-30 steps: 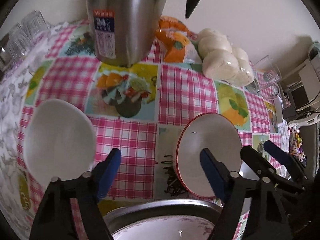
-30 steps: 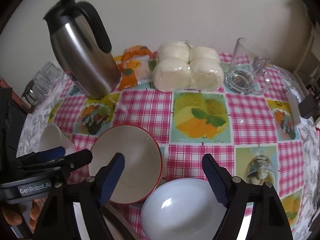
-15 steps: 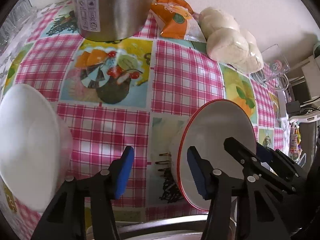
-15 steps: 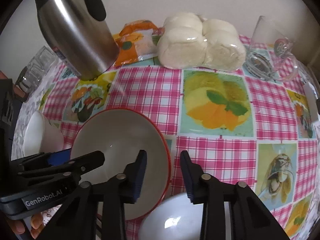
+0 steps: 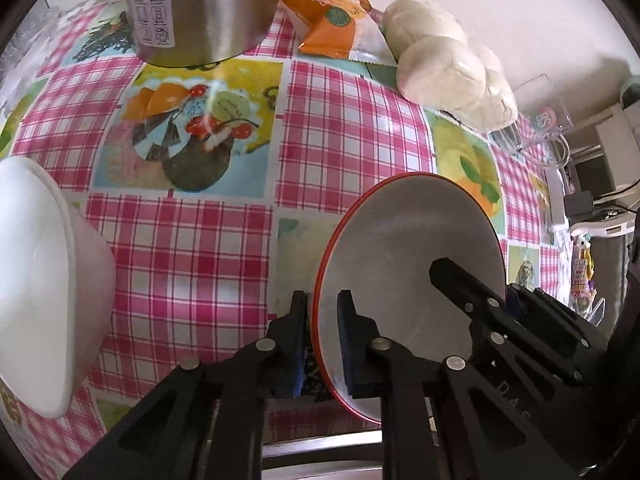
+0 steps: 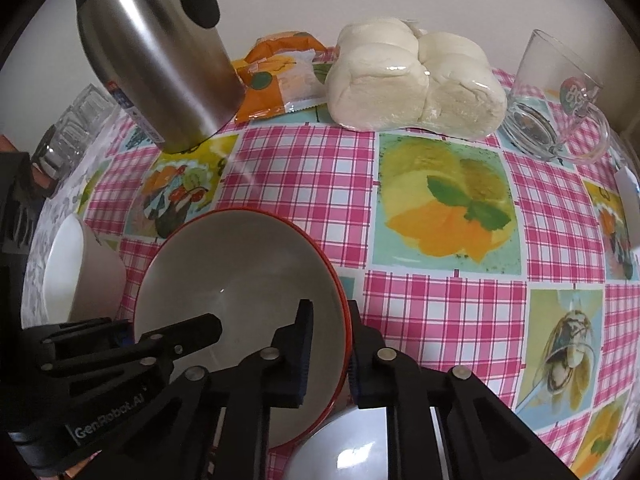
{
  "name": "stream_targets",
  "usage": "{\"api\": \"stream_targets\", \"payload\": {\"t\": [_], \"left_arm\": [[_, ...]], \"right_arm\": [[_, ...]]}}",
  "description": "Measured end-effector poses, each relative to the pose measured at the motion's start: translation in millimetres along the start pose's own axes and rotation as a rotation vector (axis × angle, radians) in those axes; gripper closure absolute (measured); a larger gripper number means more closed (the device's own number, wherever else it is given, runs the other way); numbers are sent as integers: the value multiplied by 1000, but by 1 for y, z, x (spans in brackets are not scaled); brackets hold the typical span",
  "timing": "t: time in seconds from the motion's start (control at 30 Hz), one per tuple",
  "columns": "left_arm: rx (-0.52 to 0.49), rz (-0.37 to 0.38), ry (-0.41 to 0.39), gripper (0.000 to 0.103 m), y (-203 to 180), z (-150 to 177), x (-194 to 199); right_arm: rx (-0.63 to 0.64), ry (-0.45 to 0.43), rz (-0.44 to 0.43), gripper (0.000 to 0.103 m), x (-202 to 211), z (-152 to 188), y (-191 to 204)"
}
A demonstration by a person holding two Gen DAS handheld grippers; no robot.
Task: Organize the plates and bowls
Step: 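Close both tools on the red-rimmed bowl rim and tilt it up, then carry the red-rimmed bowl over the steel basin with both tools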
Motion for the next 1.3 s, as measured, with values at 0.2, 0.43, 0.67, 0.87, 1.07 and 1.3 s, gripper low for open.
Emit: {"api": "stream_targets", "payload": {"t": [0.2, 0.43, 0.67, 0.87, 1.07, 1.3], "left_arm": [[1, 0, -22, 88, -4, -6, 15], [9, 12, -78, 88, -7, -7, 46], [12, 13, -135, 88, -11, 8, 83], [25, 2, -148, 88, -10, 39, 106], [80, 3, -144, 88, 2, 72, 113], [119, 2, -153, 88, 15, 109, 115]], "right_arm": [[-3, -25, -2, 89, 9, -2, 1], [-16, -67, -19, 89, 31, -5, 3], [5, -108, -34, 89, 68, 2, 13], [4, -113, -55, 89, 94, 24, 21], [-20, -96, -77, 89, 106, 55, 28], [-33, -73, -104, 89, 107, 84, 37]]}}
Point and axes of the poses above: each gripper's, at about its wrist camera, not at the fingertips, and x roughly against the way its jaws point, y to its left, z to its underside, the point moved 3 cm from there along -x, roughly the way its jaws point, and after that the axes turned 1 degree about z, right-handed, at the moved point
